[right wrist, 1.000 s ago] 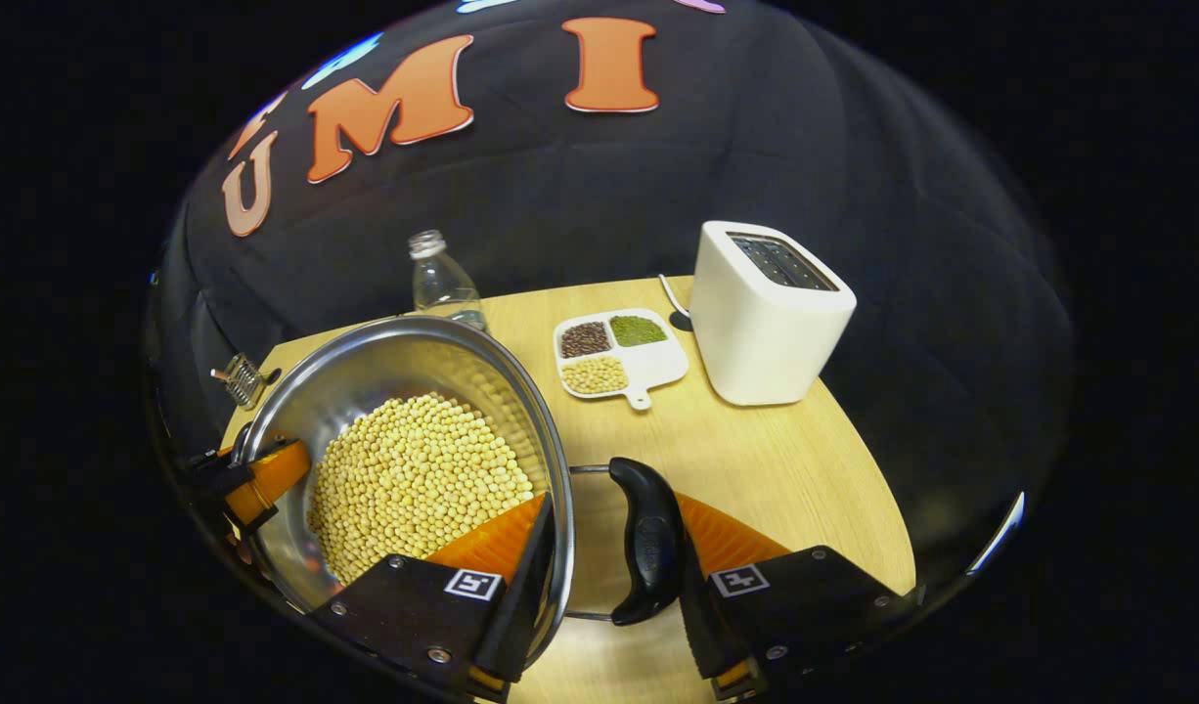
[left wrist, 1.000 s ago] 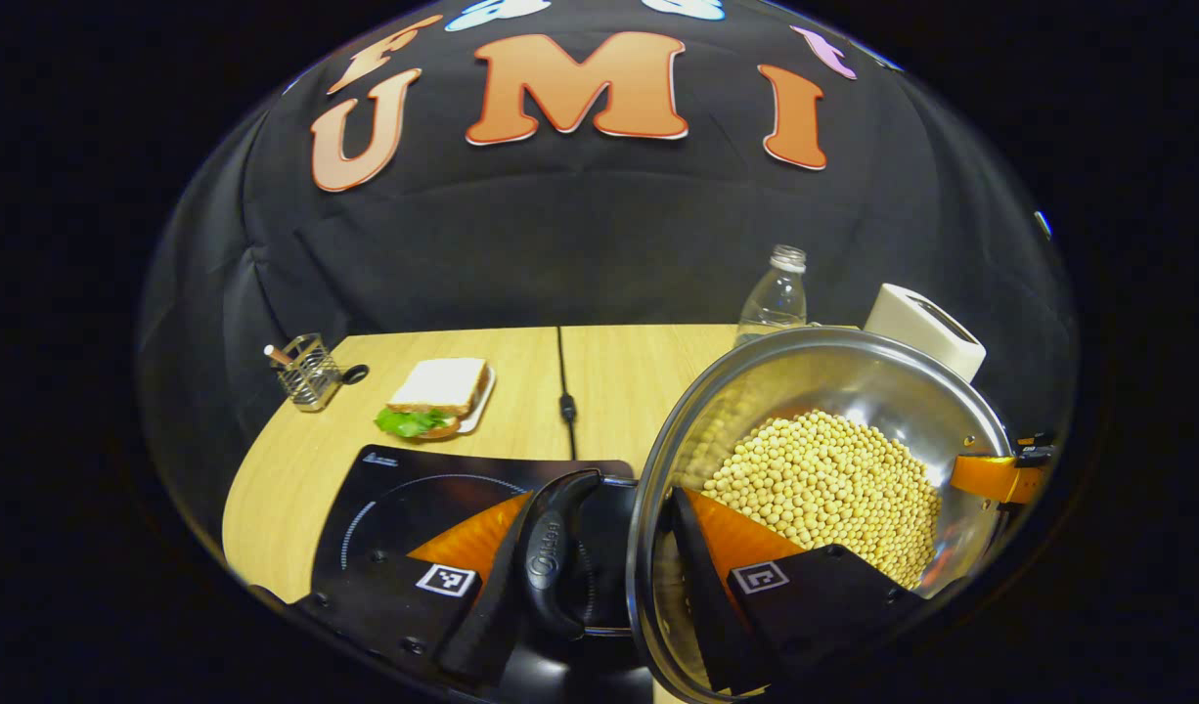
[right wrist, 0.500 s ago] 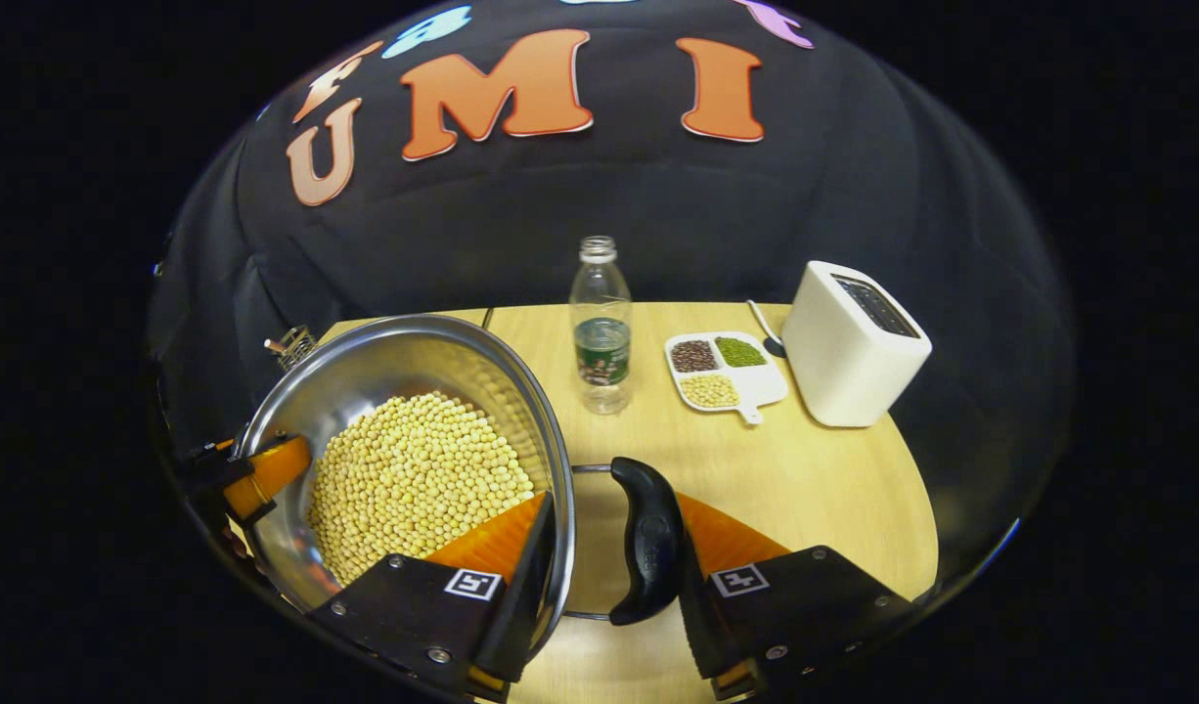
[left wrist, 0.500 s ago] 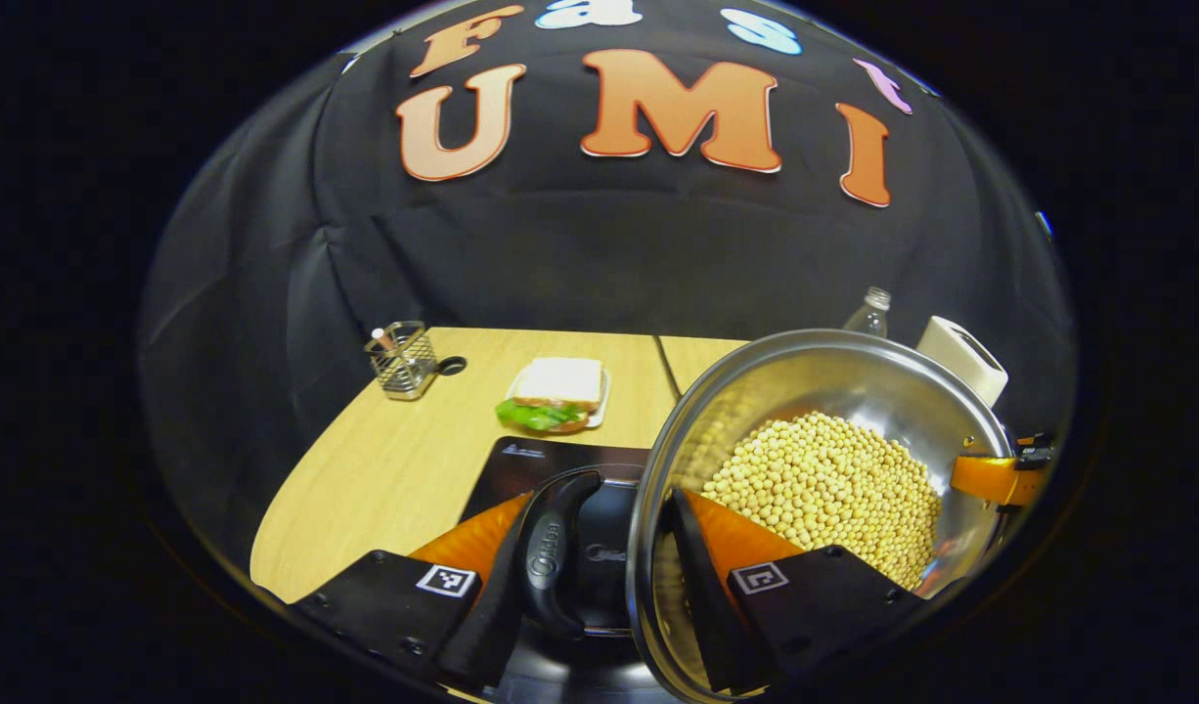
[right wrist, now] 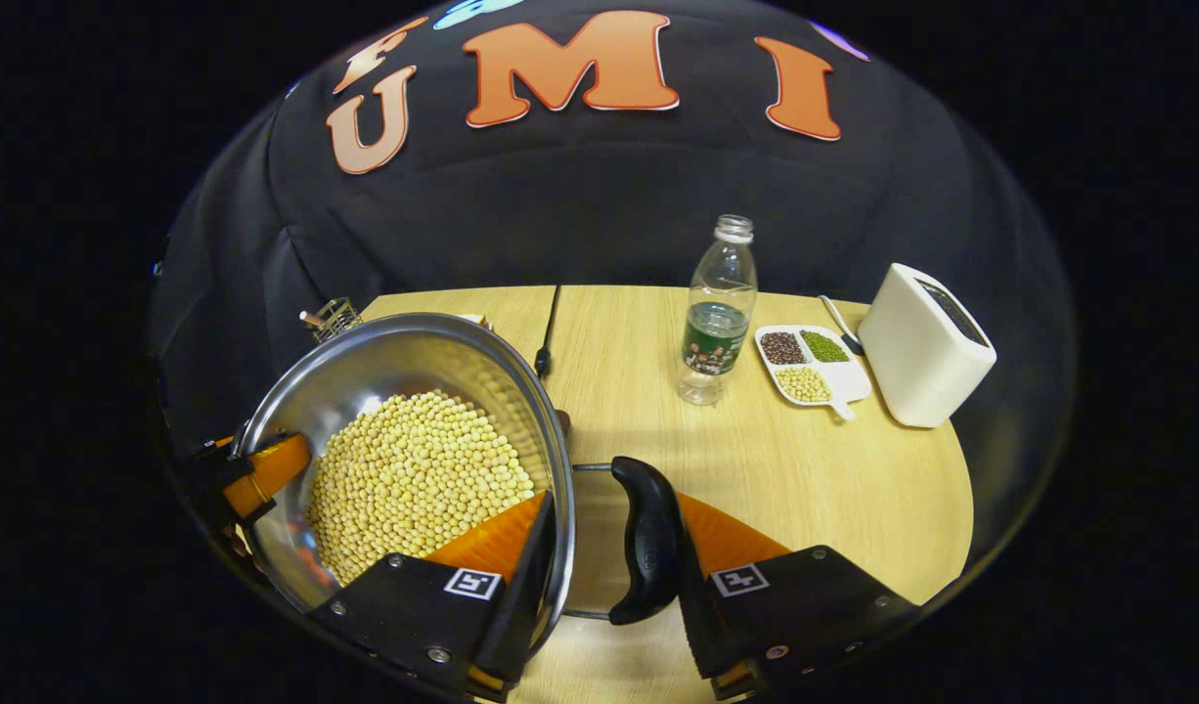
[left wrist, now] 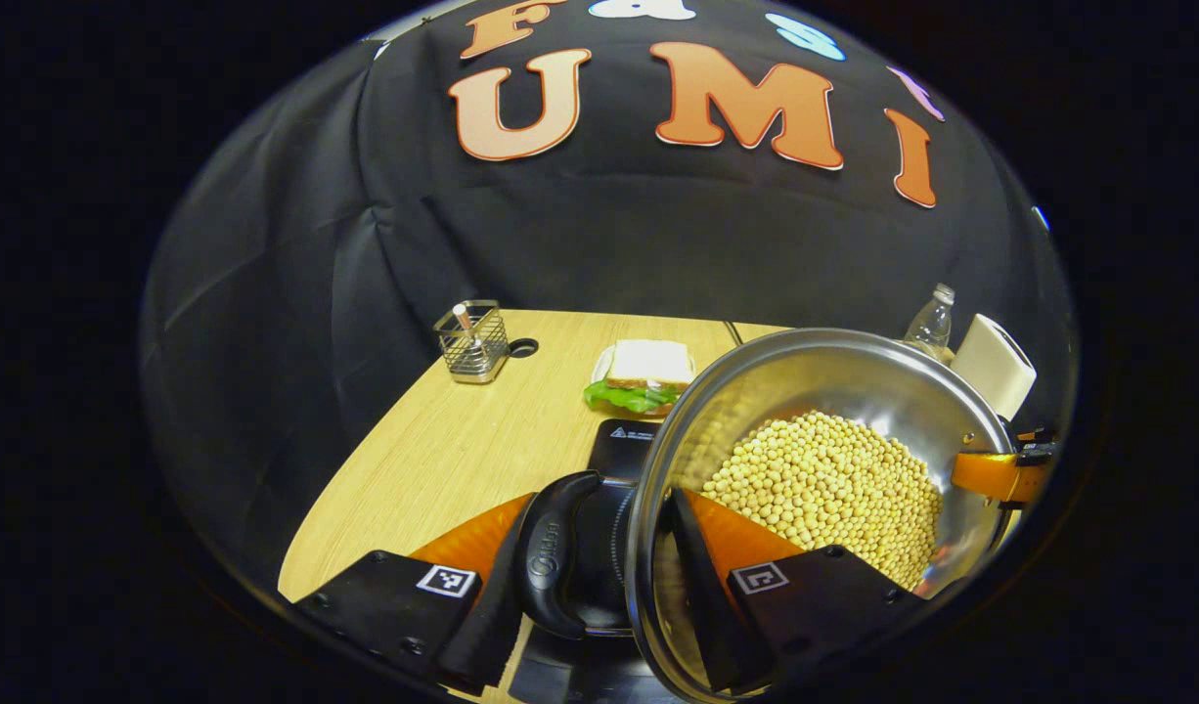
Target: First push the handle of the pot to place it horizontally, then grasp the pot with both hands and set it on the induction cooktop.
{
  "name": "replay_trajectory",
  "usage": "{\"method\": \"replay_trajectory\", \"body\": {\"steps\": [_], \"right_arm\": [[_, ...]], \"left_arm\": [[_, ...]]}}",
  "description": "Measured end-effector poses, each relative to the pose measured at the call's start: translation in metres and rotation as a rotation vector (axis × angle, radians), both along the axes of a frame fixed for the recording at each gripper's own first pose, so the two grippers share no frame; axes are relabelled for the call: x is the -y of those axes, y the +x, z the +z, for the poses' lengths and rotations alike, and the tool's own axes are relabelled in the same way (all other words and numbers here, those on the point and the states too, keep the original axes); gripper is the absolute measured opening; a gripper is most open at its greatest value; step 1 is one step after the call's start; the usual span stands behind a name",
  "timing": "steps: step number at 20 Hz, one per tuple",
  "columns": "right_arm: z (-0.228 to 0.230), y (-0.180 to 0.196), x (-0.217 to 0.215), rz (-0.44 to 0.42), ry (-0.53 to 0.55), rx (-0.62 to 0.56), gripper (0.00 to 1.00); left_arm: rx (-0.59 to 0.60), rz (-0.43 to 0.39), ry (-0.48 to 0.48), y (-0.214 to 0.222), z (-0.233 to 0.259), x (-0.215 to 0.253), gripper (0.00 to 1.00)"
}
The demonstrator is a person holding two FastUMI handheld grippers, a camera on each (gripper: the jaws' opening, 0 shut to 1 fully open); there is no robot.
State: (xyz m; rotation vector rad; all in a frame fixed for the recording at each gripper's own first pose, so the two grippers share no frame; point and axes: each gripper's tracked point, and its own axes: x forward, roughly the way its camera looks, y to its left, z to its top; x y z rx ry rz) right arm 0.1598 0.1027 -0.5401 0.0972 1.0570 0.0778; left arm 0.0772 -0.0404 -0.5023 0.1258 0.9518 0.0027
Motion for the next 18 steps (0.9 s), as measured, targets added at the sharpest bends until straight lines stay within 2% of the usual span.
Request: {"method": "replay_trajectory", "body": {"steps": [2,4,6,7,8,9,12,13,14,18], "right_arm": [[0.0000,0.0014,0.0020,0.009,0.005,-0.006,0.64],[0.0033,0.0017,0.0035,0.013,0.005,-0.016,0.64],[0.0042,0.0031,0.0045,0.017,0.007,-0.034,0.64],[0.0041,0.0036,0.0035,0.017,0.009,-0.038,0.64],[0.0040,0.0048,0.0043,0.024,0.006,-0.039,0.64],[0.0054,0.0045,0.0049,0.026,0.003,-0.042,0.64],[0.0060,0.0042,0.0056,0.024,0.001,-0.055,0.64],[0.0061,0.0035,0.0053,0.020,0.001,-0.057,0.64],[0.0062,0.0037,0.0050,0.023,-0.002,-0.058,0.64],[0.0092,0.0059,0.0051,0.017,-0.004,-0.060,0.64]], "left_arm": [[-0.004,0.005,0.007,0.0005,-0.0029,-0.0106,0.77],[-0.018,0.017,0.013,-0.0039,-0.0010,-0.0053,0.80],[-0.029,0.028,0.019,-0.0046,-0.0004,-0.0072,0.77],[-0.033,0.032,0.018,-0.0054,-0.0003,-0.0068,0.80],[-0.039,0.032,0.021,-0.0050,-0.0001,-0.0070,0.77],[-0.042,0.034,0.022,-0.0055,-0.0004,-0.0071,0.80],[-0.057,0.043,0.020,-0.0065,0.0000,-0.0062,0.80],[-0.059,0.043,0.018,-0.0067,-0.0002,-0.0074,0.77],[-0.063,0.044,0.016,-0.0065,-0.0007,-0.0070,0.80],[-0.064,0.047,0.011,-0.0058,0.0003,-0.0071,0.81]]}}
